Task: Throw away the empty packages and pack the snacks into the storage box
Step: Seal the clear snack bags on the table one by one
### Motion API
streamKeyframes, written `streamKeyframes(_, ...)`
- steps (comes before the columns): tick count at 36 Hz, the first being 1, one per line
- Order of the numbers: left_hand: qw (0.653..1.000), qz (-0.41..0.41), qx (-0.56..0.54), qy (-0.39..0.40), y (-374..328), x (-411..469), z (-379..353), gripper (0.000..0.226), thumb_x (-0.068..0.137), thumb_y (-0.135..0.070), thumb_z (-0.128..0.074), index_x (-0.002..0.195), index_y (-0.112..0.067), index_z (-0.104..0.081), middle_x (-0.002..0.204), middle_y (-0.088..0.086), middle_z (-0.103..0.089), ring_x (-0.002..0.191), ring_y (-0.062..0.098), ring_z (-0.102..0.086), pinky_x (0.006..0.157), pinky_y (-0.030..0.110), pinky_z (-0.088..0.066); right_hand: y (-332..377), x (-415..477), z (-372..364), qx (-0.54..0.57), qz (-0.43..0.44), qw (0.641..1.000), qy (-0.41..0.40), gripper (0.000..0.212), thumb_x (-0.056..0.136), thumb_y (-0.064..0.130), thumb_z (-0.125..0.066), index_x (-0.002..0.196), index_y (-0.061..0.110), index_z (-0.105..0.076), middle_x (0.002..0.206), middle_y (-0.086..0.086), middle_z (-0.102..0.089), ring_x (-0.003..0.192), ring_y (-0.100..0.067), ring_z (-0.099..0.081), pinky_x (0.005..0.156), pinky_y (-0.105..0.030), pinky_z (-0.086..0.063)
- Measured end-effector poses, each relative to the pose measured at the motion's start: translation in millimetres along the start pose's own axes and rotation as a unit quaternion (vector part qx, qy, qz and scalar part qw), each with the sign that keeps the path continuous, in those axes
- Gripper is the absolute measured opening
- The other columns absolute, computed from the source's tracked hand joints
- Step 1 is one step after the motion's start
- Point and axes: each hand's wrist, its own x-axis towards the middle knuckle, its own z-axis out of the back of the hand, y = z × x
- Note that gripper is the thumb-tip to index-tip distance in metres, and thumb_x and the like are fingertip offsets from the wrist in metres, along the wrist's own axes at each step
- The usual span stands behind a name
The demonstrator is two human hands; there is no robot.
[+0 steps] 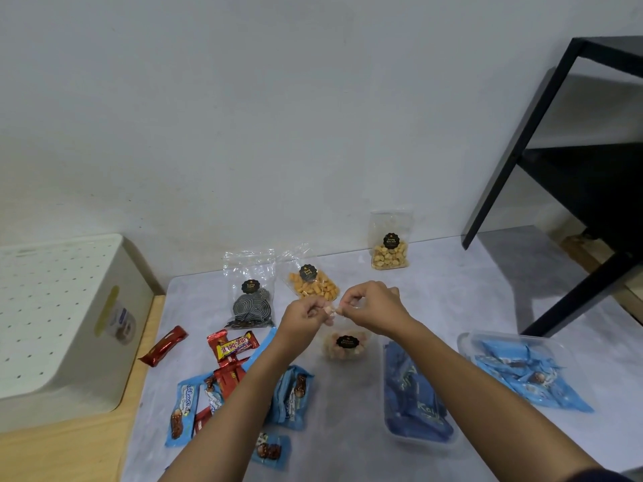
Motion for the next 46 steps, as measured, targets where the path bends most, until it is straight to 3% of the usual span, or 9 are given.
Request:
streamKeyframes(3,1.0,-0.003,0.011,-0.012,2,2,5,0.011,0.09,-0.005,-0.056,0.082,-0.01,-0.062,0.068,0.004,-0.062,0.06,-0.001,-0.059,0.068,0.01,-0.046,-6,2,8,0.074,0.022,0.996,0.043,0.007,0.08,0.022,-0.069,0.079,0.027,-0.073,0.084,0.013,-0.068,0.084,-0.003,-0.06,0.083,-0.026,-0.046)
streamKeyframes(5,1.0,-0.002,0.018,-0.017,3,4,7,0.009,0.09,-0.006,-0.056,0.084,-0.007,-0.061,0.069,0.004,-0.062,0.057,-0.006,-0.057,0.067,0.005,-0.045,-10,1,15,0.096,0.015,0.994,0.056,0.013,0.082,0.008,-0.066,0.087,0.016,-0.075,0.087,0.006,-0.068,0.076,0.002,-0.059,0.068,-0.007,-0.044)
streamKeyframes(7,0.999,0.001,0.026,-0.018,3,6,8,0.011,0.091,-0.007,-0.055,0.082,-0.009,-0.06,0.069,0.003,-0.062,0.057,-0.007,-0.057,0.069,0.004,-0.044,-14,2,17,0.097,0.003,0.994,0.053,0.018,0.084,0.001,-0.061,0.09,0.01,-0.075,0.09,-0.002,-0.071,0.071,0.003,-0.06,0.06,-0.002,-0.042)
streamKeyframes(11,0.999,0.002,0.048,-0.023,1,8,6,0.014,0.091,-0.008,-0.055,0.079,-0.013,-0.059,0.064,-0.003,-0.058,0.057,-0.007,-0.053,0.066,0.011,-0.042,-18,4,11,0.09,-0.014,0.995,0.052,0.023,0.085,-0.003,-0.055,0.09,0.009,-0.074,0.087,-0.005,-0.072,0.07,0.002,-0.062,0.063,-0.005,-0.047)
streamKeyframes(15,0.996,-0.007,0.069,-0.051,5,8,4,0.012,0.091,-0.011,-0.055,0.081,-0.013,-0.061,0.071,0.003,-0.057,0.068,0.013,-0.05,0.07,0.025,-0.041,-17,6,7,0.086,-0.013,0.995,0.04,0.021,0.084,-0.002,-0.057,0.089,0.01,-0.074,0.081,-0.003,-0.069,0.066,0.002,-0.06,0.06,-0.004,-0.044)
streamKeyframes(20,0.987,-0.05,0.063,-0.14,0,9,0,0.008,0.089,-0.002,-0.054,0.09,-0.006,-0.061,0.077,-0.005,-0.056,0.07,0.005,-0.049,0.063,0.005,-0.039,-13,9,9,0.108,-0.008,0.994,-0.012,0.014,0.082,0.0,-0.064,0.088,0.007,-0.075,0.081,-0.007,-0.071,0.067,-0.008,-0.058,0.067,-0.018,-0.049)
streamKeyframes(25,0.989,-0.038,0.063,-0.127,0,10,3,0.008,0.089,-0.002,-0.055,0.087,-0.008,-0.06,0.074,-0.005,-0.053,0.069,0.005,-0.047,0.064,0.006,-0.041,-14,7,13,0.113,-0.016,0.993,0.016,0.016,0.079,-0.003,-0.066,0.091,0.005,-0.074,0.066,0.007,-0.061,0.06,-0.001,-0.054,0.062,-0.006,-0.046)
streamKeyframes(36,0.987,-0.054,0.082,-0.127,-4,8,4,0.007,0.09,-0.003,-0.053,0.087,-0.007,-0.058,0.075,-0.004,-0.053,0.069,0.004,-0.048,0.062,0.003,-0.039,-17,6,10,0.063,-0.028,0.998,0.006,0.024,0.083,-0.01,-0.052,0.088,0.0,-0.073,0.077,-0.005,-0.065,0.063,0.002,-0.059,0.053,-0.002,-0.044)
streamKeyframes(46,0.986,-0.044,0.077,-0.142,-5,9,6,0.006,0.09,-0.003,-0.054,0.09,-0.005,-0.06,0.075,-0.004,-0.053,0.069,0.004,-0.048,0.062,0.003,-0.04,-21,5,17,0.102,-0.039,0.994,-0.016,0.018,0.08,-0.003,-0.063,0.094,0.005,-0.072,0.074,0.001,-0.064,0.062,0.001,-0.057,0.058,0.0,-0.044)
